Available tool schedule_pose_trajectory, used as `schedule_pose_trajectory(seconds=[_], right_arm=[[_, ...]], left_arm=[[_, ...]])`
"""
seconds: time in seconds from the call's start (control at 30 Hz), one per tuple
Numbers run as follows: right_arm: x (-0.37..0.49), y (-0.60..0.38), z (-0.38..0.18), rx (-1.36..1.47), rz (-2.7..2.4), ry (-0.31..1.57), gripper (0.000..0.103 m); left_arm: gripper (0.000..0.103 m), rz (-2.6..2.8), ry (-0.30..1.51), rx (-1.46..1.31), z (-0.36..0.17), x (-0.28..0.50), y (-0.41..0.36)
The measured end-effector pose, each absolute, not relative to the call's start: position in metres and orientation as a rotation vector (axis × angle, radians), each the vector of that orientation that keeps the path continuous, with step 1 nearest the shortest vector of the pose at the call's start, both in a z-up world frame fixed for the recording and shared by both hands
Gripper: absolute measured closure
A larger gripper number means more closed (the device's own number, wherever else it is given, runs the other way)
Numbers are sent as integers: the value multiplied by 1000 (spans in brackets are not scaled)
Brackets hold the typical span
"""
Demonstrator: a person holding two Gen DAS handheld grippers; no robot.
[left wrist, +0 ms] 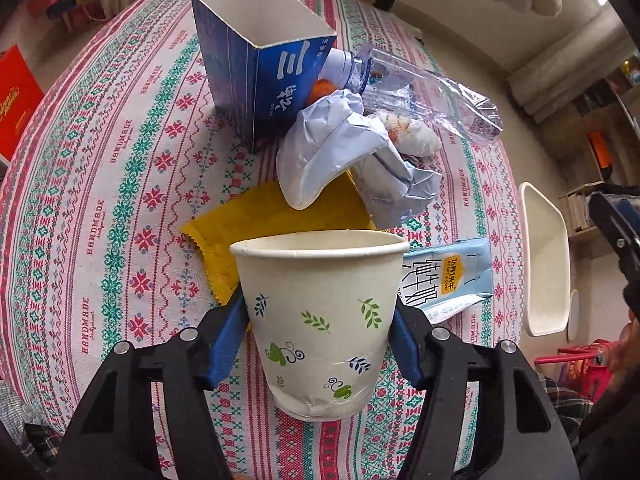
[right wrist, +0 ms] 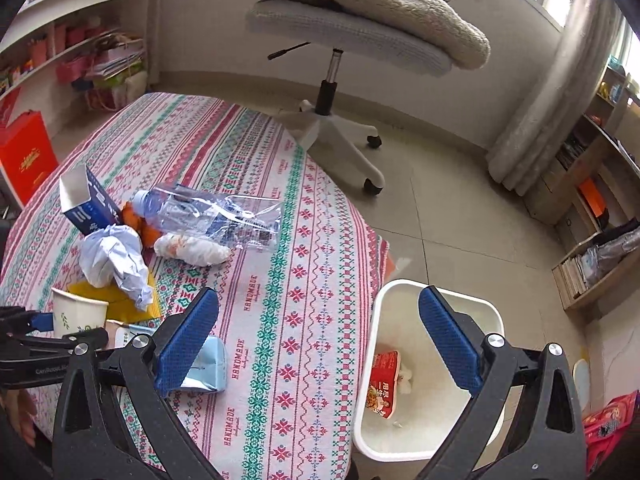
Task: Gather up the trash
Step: 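Grasp the leaf-print paper cup with the left gripper and lift it, then grasp the crumpled white plastic bag with the right gripper while the left gripper holds the cup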
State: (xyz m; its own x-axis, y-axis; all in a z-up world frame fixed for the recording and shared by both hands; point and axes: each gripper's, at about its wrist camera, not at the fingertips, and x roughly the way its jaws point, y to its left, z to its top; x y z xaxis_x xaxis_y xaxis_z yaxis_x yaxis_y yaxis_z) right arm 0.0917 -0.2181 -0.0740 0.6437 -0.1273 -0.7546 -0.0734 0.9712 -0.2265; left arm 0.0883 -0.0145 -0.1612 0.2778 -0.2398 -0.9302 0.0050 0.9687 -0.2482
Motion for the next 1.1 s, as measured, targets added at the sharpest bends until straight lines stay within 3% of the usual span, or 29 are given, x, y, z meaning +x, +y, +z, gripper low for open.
schedule_pose_trajectory(seconds=[0.4,0.77,0.87,0.9,0.93,0.97,1.1], right_arm=[[110,-140,-102,-330,170,937,7],[136,-84,-140,-372,245,1039,19],[141,-81,-148,-363,256,1073,31],[142,-80,-151,-356,270,1093,44],[144,-79,-154,-346,284,1117,66],[145,-78,-156,-326,300,1145,78],[139,-75,-147,-303,316,1136,84]], left_arm=[[41,-60,991,-199,-62,71,65],[41,9,911,-169,-47,72,96],[40,19,899,-149,-45,72,99],[40,20,897,-148,-45,72,100],[40,19,896,-149,-45,73,100],[40,20,895,-148,-45,74,100],[40,37,884,-142,-45,75,102]])
